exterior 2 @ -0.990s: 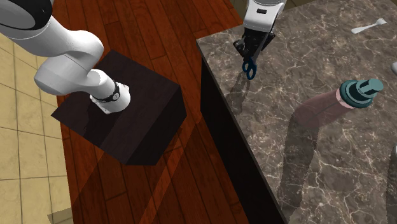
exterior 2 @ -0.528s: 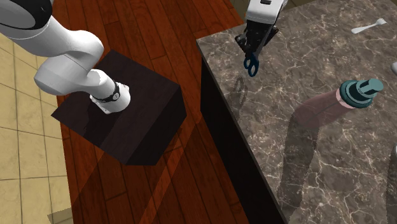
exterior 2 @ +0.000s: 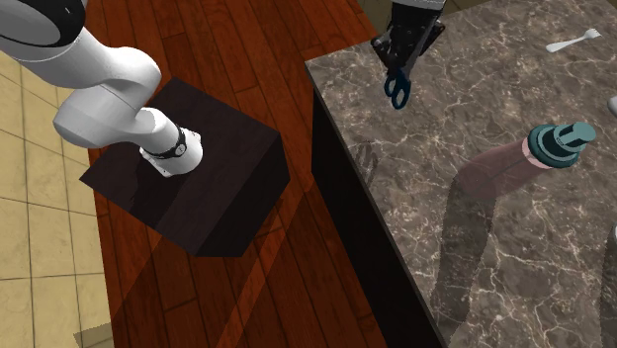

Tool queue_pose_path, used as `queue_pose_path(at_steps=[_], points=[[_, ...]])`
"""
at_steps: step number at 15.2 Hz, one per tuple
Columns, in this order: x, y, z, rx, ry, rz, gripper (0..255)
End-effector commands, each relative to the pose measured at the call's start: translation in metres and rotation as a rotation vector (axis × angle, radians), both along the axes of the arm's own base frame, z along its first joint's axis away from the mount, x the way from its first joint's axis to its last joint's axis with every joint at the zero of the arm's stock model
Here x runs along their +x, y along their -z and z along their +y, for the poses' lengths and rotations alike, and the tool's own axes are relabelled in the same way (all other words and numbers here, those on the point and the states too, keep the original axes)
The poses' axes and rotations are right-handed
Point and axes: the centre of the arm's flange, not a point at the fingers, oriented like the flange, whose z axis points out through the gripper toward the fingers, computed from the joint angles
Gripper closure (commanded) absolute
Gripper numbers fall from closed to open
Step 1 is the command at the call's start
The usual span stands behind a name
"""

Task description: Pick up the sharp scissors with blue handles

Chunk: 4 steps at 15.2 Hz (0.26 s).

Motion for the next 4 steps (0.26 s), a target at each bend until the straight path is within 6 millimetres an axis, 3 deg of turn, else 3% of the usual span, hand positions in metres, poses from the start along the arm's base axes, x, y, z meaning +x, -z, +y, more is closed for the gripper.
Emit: queue_pose_path(at_steps=[1, 4], points=[[-0.0008, -0.0108, 0.0, 0.0, 0.0, 0.0, 255], [-0.0008, -0.0168, 0.0, 0.0, 0.0, 0.0, 255]])
